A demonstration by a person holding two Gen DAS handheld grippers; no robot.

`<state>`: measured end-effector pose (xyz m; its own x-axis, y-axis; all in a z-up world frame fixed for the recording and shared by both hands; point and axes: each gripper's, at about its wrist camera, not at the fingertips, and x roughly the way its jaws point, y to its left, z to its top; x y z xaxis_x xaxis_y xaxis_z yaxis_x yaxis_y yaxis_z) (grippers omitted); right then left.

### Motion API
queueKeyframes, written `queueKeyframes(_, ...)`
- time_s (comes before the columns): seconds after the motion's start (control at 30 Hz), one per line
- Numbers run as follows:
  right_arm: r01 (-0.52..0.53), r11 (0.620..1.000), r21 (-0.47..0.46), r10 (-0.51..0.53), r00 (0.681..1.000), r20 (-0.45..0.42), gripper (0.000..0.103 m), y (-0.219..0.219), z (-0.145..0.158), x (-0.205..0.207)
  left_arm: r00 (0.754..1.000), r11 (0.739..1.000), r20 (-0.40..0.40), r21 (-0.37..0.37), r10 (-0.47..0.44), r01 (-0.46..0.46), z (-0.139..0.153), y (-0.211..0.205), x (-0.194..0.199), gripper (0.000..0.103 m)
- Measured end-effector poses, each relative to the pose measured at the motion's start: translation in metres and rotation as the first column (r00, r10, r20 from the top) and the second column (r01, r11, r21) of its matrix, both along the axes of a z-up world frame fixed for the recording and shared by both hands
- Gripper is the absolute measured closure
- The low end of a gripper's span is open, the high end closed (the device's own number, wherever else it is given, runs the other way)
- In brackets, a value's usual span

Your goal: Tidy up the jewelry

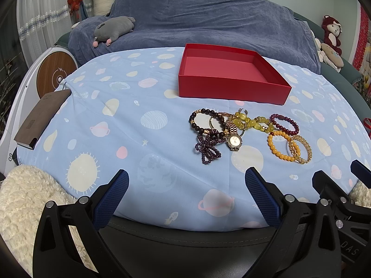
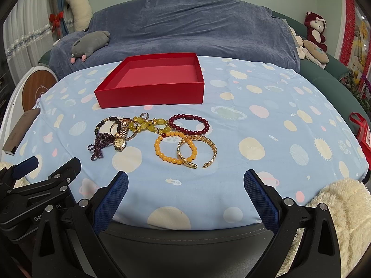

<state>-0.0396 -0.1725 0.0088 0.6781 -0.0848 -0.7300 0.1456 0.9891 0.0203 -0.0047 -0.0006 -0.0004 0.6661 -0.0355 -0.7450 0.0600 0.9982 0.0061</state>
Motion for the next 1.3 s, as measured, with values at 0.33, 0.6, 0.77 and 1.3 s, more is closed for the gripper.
queueKeyframes(0.33, 0.001, 1.0, -0.002, -0.001, 1.0, 0.0, 0.007, 0.0, 0.0, 0.0, 1.0, 1.0, -0.001, 0.0, 0.0, 0.0, 0.0, 0.0, 0.0, 0.007)
queueKeyframes(0.6, 0.001, 1.0, -0.001, -0.001, 1.0, 0.0, 0.007, -0.001, 0.0, 0.0, 1.0, 1.0, -0.001, 0.0, 0.0, 0.0, 0.0, 0.0, 0.0, 0.007)
queueKeyframes(0.77, 0.007, 1.0, 0.002, -0.007, 1.0, -0.003, 0.007, -0.001, 0.001, 0.002, 1.0, 1.0, -0.004, -0.003, 0.002, -0.002, 0.0, 0.0, 0.0, 0.007)
queueKeyframes(1.3, 0.083, 0.993, 0.09, -0.078, 0.996, -0.053, 0.007, -0.025, -0.02, 0.018, 0.998, 0.996, -0.056, -0.08, 0.03, -0.035, -0.01, 0.007, 0.018, 0.007)
